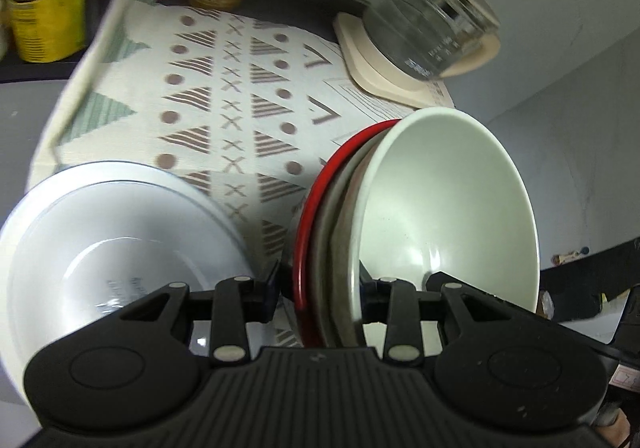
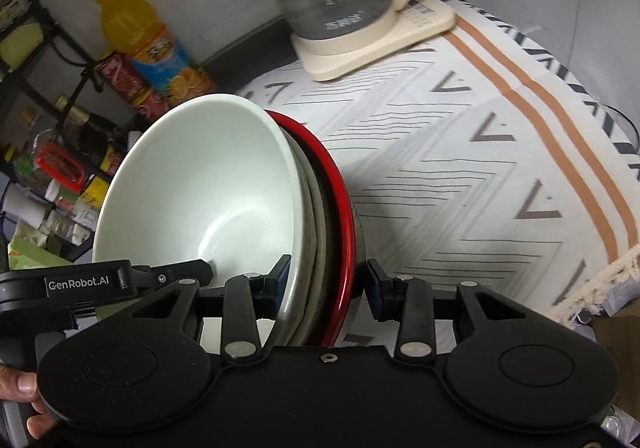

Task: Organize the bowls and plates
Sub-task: 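Carry the red bowl stack with both tools and lower it onto the plates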

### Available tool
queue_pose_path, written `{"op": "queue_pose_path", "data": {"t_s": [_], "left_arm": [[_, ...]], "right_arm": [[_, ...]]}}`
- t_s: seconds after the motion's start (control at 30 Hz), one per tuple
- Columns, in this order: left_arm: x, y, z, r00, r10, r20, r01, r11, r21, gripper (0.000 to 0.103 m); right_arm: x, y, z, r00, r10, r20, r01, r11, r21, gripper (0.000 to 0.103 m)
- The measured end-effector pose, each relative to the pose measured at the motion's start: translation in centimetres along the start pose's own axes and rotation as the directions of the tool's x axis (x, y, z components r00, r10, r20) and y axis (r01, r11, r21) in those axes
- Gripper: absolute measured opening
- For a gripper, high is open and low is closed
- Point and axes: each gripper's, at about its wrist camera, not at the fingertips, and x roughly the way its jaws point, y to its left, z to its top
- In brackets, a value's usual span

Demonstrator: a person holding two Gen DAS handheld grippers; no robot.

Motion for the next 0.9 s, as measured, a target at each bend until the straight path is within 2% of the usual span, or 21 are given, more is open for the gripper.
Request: {"op": "queue_pose_path", "data": {"t_s": [0.37, 0.63, 0.9], "left_arm": [[-4.2, 4.4, -1.5, 0.998, 0.020, 0.059, -0.015, 0.997, -0.076, 0.034], [-6.0, 8.4, -3.1, 0.995, 0.045, 0.094, -0.029, 0.985, -0.168, 0.034], [-6.6, 11.7, -3.7, 0.991, 0.057, 0.120, -0.030, 0.976, -0.215, 0.034]], "right_arm": [[0.3, 5.4, -1.2, 0.999, 0.041, -0.007, -0.041, 0.996, -0.074, 0.037], [1.4, 8.9, -2.6, 0.997, 0.053, -0.058, -0.061, 0.988, -0.140, 0.037], [3.3, 12.1, -3.6, 0.991, 0.062, -0.115, -0.086, 0.973, -0.216, 0.037]]}}
